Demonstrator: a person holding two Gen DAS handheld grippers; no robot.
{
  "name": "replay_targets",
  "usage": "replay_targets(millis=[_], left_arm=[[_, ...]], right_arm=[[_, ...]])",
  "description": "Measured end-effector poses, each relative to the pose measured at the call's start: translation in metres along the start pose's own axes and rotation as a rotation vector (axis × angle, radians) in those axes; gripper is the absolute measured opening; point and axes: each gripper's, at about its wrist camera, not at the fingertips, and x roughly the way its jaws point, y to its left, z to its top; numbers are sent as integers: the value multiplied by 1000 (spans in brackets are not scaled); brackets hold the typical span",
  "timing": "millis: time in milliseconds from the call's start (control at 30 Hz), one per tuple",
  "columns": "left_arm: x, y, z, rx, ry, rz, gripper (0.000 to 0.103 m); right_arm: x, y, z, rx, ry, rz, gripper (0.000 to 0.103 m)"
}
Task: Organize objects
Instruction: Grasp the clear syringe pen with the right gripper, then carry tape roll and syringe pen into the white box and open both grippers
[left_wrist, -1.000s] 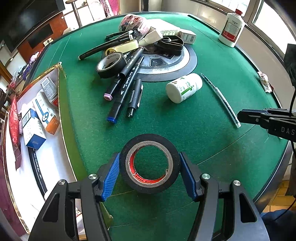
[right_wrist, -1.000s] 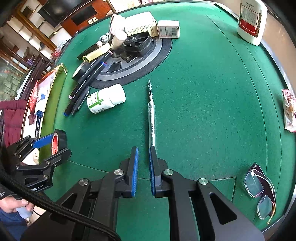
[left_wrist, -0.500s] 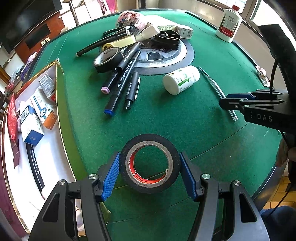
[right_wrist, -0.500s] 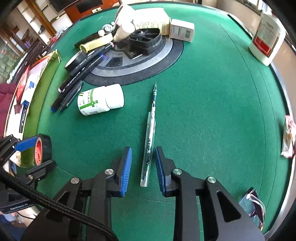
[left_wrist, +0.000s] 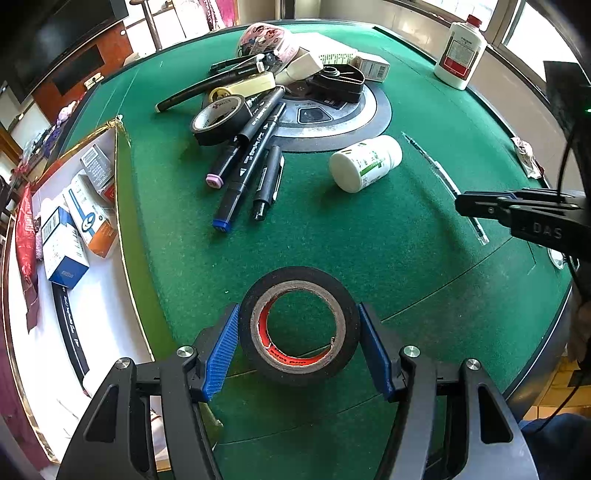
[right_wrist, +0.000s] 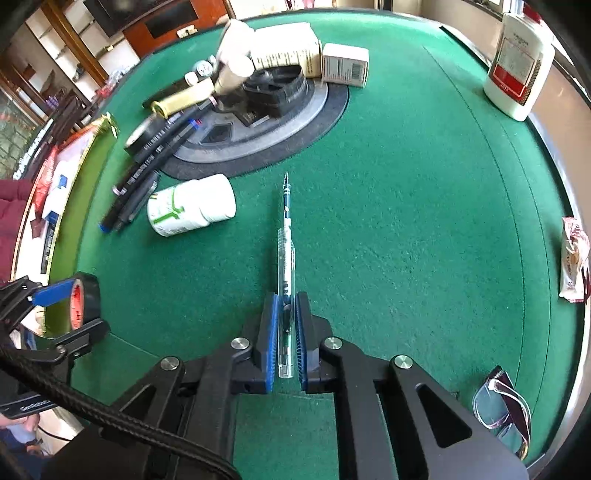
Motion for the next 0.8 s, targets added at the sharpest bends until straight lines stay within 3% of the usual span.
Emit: replay_targets(millis=[367, 800], left_arm=[[-26, 18, 3, -49, -60, -15, 57], [-85, 109, -24, -201, -160, -6, 57]], right_arm=[[-39, 28, 7, -8, -65, 108, 7], [-36, 159, 25, -181, -42, 272, 7]])
